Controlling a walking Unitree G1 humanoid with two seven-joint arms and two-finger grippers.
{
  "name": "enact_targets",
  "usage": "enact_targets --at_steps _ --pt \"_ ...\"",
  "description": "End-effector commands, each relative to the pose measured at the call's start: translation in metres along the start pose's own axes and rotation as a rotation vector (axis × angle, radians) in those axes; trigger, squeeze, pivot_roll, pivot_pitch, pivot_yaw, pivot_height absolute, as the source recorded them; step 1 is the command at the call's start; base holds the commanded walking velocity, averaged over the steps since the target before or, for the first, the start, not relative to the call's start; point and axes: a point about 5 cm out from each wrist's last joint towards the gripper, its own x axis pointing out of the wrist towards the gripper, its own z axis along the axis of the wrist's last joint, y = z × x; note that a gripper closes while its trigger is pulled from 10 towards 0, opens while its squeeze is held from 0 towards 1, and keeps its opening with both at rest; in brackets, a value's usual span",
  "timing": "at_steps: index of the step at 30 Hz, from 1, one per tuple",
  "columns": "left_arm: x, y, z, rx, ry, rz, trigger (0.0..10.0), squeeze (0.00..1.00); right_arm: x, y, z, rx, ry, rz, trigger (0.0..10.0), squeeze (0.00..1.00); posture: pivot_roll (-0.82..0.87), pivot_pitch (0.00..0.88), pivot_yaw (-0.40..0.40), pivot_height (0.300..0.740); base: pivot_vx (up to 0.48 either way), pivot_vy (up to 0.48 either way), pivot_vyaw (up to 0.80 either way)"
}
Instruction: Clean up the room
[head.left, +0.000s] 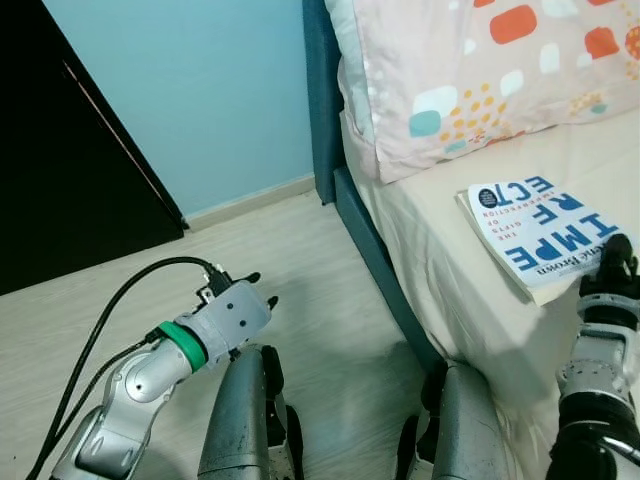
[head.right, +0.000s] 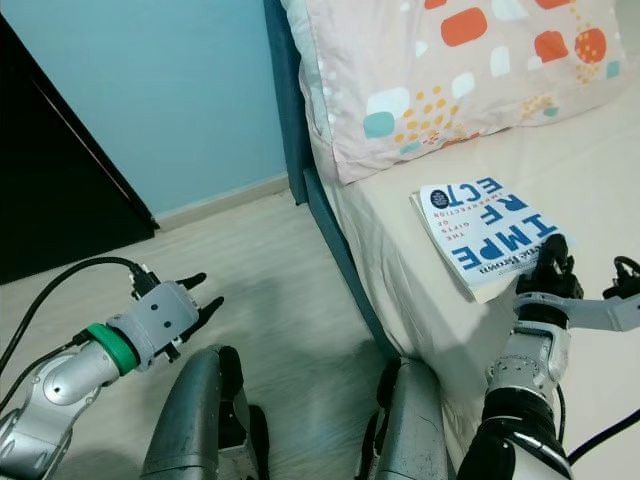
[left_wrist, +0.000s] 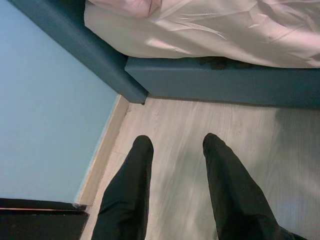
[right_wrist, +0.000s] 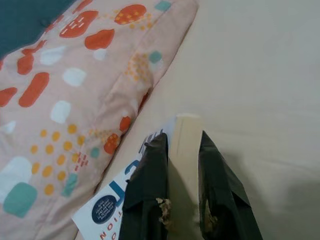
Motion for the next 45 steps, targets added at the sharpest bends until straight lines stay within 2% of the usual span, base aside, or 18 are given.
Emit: enact_targets --at_steps 1,2,4,6,12,18,19,22,23,29,31,32,34,35,41,45 --pt "-0.002 -0.004 -0.007 -0.009 0.03 -0.019 10.0 0.0 -0.004 -0.006 -0.012 0.039 0.088 -0.011 10.0 0.0 0.23 0.288 0.135 0.55 0.0 0.0 0.0" --pt "-0.002 -0.003 -0.006 -0.009 0.03 -0.018 10.0 0.0 0.0 -0.002 -0.014 0.065 0.111 0.014 10.0 0.0 0.23 0.288 0.135 0.55 0.0 0.0 0.0" --pt "-0.001 -0.003 -0.006 -0.008 0.031 -0.016 10.0 0.0 0.008 0.006 -0.013 0.054 0.146 0.054 10.0 0.0 0.23 0.284 0.132 0.55 0.0 0.0 0.0" --pt "-0.002 -0.003 -0.007 -0.008 0.032 -0.013 10.0 0.0 0.02 0.013 -0.003 0.023 0.163 0.102 10.0 0.0 0.24 0.283 0.126 0.55 0.0 0.0 0.0" --pt "-0.004 -0.003 -0.008 -0.008 0.036 -0.009 10.0 0.0 0.04 0.021 0.022 -0.032 0.164 0.129 10.0 0.0 0.24 0.283 0.126 0.55 0.0 0.0 0.0" --pt "-0.004 -0.002 -0.008 -0.006 0.037 -0.005 10.0 0.0 0.044 0.026 0.02 -0.07 0.215 0.157 10.0 0.0 0.24 0.284 0.124 0.55 0.0 0.0 0.0" --pt "-0.004 -0.002 -0.008 -0.006 0.036 -0.004 10.0 0.0 0.044 0.027 0.019 -0.078 0.226 0.157 10.0 0.07 0.24 0.284 0.124 0.55 0.0 0.0 0.0" --pt "-0.004 -0.002 -0.008 -0.005 0.037 -0.003 10.0 0.0 0.044 0.027 0.018 -0.082 0.23 0.155 10.0 0.07 0.24 0.284 0.125 0.55 0.0 0.0 0.0" --pt "-0.004 -0.001 -0.008 -0.004 0.037 -0.004 10.0 0.0 0.042 0.024 0.018 -0.076 0.227 0.145 10.0 1.0 0.24 0.281 0.13 0.55 0.0 0.0 0.0" --pt "-0.002 -0.002 -0.008 -0.003 0.034 -0.012 10.0 0.0 0.037 0.014 0.022 -0.079 0.167 0.111 10.0 1.0 0.23 0.276 0.135 0.55 0.0 0.0 0.0" --pt "0.0 -0.002 -0.008 -0.002 0.032 -0.013 10.0 0.0 0.037 0.011 0.033 -0.118 0.073 0.098 10.0 1.0 0.23 0.269 0.136 0.55 0.0 0.0 0.0" --pt "0.001 -0.002 -0.008 -0.001 0.03 -0.011 10.0 0.0 0.037 0.012 0.039 -0.15 0.028 0.096 10.0 0.4 0.22 0.264 0.138 0.55 0.0 0.0 0.0" --pt "0.002 -0.001 -0.008 -0.001 0.029 -0.008 10.0 0.0 0.038 0.013 0.044 -0.177 -0.013 0.097 10.0 0.4 0.22 0.264 0.138 0.55 0.0 0.0 0.0" --pt "0.003 -0.001 -0.008 -0.001 0.028 -0.007 10.0 0.0 0.038 0.015 0.049 -0.202 -0.047 0.112 10.0 0.0 0.21 0.256 0.141 0.55 0.0 0.0 0.0" --pt "0.006 0.0 -0.009 0.002 0.026 -0.008 10.0 0.0 0.038 0.025 0.058 -0.219 -0.109 0.18 10.0 0.0 0.2 0.243 0.138 0.55 0.0 0.0 0.0" --pt "0.012 0.0 -0.007 -0.002 0.012 -0.001 10.0 0.0 0.027 0.025 0.074 -0.228 -0.208 0.173 10.0 0.0 0.18 0.222 0.124 0.55 0.0 0.0 0.0"
